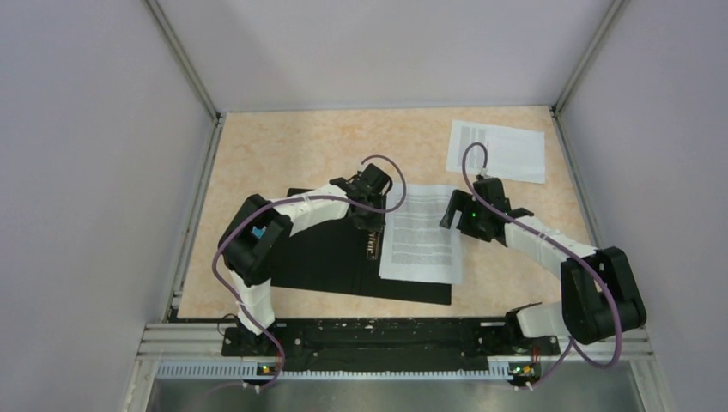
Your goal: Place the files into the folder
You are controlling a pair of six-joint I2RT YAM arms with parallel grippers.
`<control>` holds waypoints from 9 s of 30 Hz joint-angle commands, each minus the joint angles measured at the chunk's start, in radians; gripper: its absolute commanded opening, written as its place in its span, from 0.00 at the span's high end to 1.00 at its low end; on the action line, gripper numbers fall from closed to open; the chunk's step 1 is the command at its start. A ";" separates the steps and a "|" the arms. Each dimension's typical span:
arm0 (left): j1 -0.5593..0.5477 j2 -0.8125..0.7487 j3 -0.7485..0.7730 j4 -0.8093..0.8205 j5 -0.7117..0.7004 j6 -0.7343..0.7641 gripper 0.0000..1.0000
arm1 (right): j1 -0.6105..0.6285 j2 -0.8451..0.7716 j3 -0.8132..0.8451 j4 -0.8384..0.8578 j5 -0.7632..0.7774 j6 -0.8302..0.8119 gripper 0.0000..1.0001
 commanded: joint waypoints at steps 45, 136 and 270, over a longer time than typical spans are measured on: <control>0.027 0.015 -0.076 0.138 0.006 -0.256 0.84 | -0.030 0.316 0.250 0.139 -0.200 -0.122 0.01; 0.154 -0.156 0.070 0.096 0.273 -0.007 0.56 | -0.140 0.739 0.709 -0.156 0.079 -0.161 0.76; 0.065 -0.501 0.464 -0.224 0.177 0.813 0.43 | 0.198 -0.131 0.681 -0.413 -0.436 -0.465 0.98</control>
